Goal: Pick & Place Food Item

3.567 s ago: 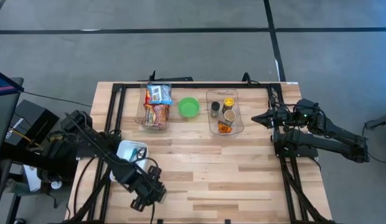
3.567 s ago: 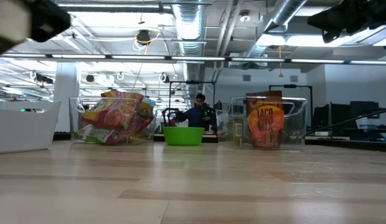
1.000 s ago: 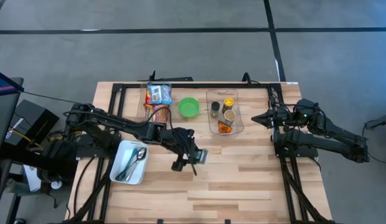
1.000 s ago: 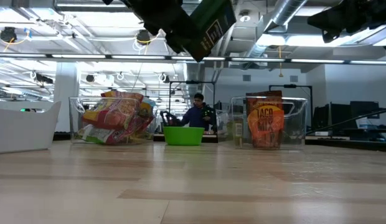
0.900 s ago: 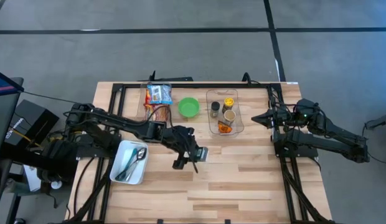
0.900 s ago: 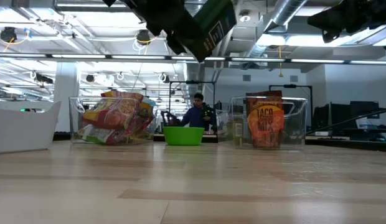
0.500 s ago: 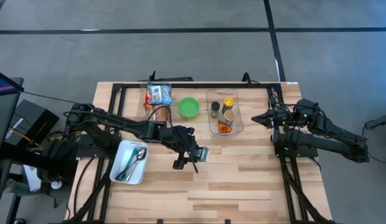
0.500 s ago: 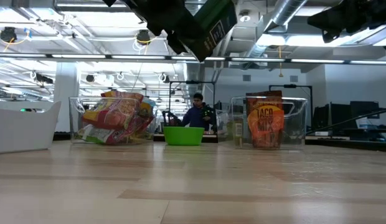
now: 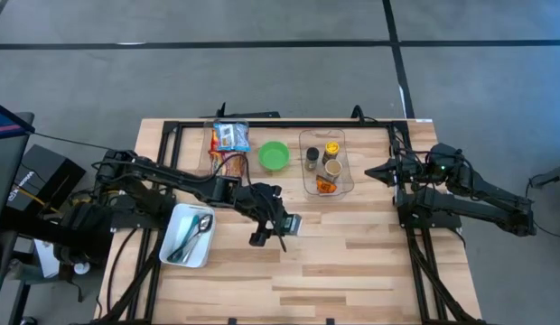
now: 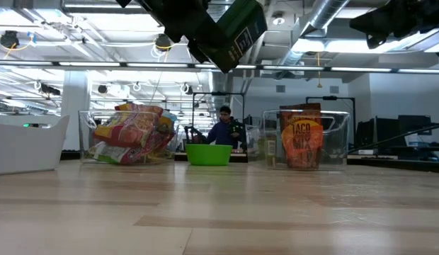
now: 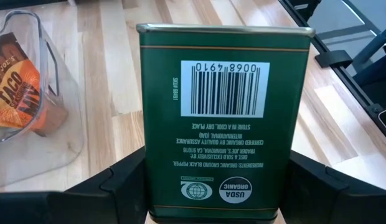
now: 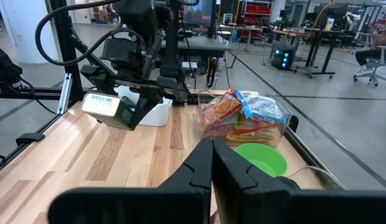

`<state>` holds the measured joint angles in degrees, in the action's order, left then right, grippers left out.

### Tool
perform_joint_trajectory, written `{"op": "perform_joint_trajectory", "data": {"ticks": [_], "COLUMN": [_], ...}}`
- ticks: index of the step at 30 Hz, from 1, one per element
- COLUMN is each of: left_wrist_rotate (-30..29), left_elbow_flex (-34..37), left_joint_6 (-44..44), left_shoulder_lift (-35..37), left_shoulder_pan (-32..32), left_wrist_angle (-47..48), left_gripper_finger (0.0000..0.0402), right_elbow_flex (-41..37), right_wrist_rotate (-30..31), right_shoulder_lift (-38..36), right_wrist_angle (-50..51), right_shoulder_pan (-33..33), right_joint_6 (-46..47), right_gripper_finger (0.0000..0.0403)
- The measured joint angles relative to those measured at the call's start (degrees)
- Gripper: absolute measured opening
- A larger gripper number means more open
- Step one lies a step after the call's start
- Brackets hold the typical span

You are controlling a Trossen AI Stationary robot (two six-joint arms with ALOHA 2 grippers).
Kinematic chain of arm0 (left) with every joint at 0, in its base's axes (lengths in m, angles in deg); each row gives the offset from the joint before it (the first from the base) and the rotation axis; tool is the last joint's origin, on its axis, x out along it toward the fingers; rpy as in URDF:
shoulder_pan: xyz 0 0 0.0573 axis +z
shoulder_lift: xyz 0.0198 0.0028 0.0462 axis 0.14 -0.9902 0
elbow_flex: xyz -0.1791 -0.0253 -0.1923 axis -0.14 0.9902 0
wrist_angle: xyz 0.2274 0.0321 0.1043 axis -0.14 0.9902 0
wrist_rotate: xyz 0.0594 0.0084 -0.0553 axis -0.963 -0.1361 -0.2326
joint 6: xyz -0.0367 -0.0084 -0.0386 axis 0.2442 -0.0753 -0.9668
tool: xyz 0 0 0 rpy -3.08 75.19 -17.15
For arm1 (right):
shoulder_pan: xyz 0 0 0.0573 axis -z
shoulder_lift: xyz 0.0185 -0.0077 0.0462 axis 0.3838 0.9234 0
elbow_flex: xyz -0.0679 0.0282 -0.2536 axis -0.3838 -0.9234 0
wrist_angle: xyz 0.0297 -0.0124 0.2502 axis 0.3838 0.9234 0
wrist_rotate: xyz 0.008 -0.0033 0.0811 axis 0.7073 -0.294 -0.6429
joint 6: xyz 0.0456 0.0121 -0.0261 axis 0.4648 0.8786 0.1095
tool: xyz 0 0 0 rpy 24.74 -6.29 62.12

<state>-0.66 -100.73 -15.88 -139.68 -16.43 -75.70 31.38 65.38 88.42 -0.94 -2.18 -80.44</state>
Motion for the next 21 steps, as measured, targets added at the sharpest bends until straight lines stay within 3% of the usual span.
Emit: {"op": "perform_joint_trajectory", "data": {"ticks": [13, 15, 18, 21], "left_wrist_rotate": [0.00, 0.00, 0.00, 0.00], "left_elbow_flex": [0.00, 0.00, 0.00, 0.00], "left_joint_6": [0.22, 0.22, 0.26, 1.05], "left_shoulder_lift": [0.00, 0.00, 0.00, 0.00], "left_shoulder_pan": [0.00, 0.00, 0.00, 0.00], "left_wrist_angle": [-0.02, -0.03, 0.00, 0.00], "left_gripper_finger": [0.0269, 0.0268, 0.0267, 0.0268], "right_elbow_flex": [0.00, 0.02, 0.02, 0.02], "right_wrist_rotate": [0.00, -0.07, -0.03, -0.02], "right_shoulder_lift": [0.01, 0.00, 0.01, 0.02], "right_wrist_angle": [-0.38, -0.97, -0.98, -1.90], "right_shoulder_pan": [-0.01, -0.13, -0.58, -0.79], "right_joint_6": [0.19, 5.29, 21.93, 30.42], "right_gripper_finger": [0.0000, 0.0000, 0.0000, 0.0000]}}
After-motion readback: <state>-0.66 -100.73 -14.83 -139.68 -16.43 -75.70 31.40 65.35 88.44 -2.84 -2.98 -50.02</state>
